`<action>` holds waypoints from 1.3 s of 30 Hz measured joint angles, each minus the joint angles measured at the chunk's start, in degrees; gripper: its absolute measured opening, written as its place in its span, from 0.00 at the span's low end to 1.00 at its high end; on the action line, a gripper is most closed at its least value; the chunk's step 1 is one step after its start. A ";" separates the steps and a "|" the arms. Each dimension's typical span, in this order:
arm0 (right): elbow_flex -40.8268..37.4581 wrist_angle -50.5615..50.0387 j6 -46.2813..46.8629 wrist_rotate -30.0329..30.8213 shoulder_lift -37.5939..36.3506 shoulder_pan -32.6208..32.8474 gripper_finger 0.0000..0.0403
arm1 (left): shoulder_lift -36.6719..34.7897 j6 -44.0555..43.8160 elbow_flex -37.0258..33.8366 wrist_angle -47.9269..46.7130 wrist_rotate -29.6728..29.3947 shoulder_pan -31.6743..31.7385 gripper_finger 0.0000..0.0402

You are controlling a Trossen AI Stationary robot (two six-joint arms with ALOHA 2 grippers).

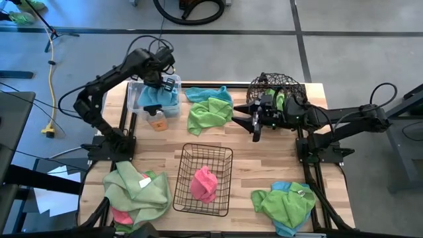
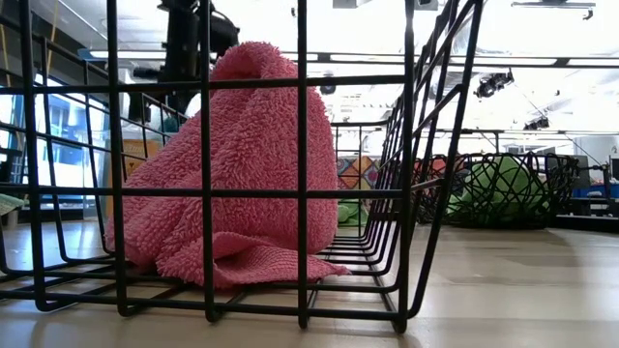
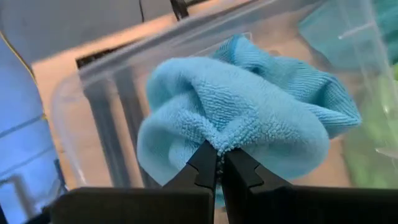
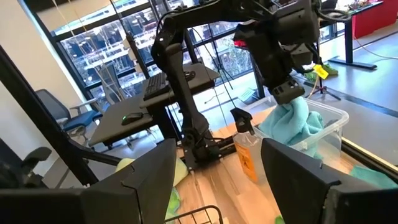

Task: Sort microfiber towel by color & place in baskets
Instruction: Put the blue microfiber towel into the transparent bin

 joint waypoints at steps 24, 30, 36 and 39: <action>0.00 -1.67 2.04 0.26 0.00 0.00 0.58 | -2.21 -13.79 -24.23 21.63 11.86 7.21 0.00; 0.00 -1.66 2.55 0.42 0.02 0.00 0.58 | -2.21 -15.77 -28.44 27.28 16.50 9.71 0.00; 0.00 -1.28 3.21 0.46 0.86 0.00 0.58 | -2.24 -15.67 -31.12 32.54 17.27 10.26 0.00; 0.00 -1.21 4.03 0.46 1.69 0.00 0.58 | -2.21 -14.00 -31.55 33.46 17.25 10.24 0.00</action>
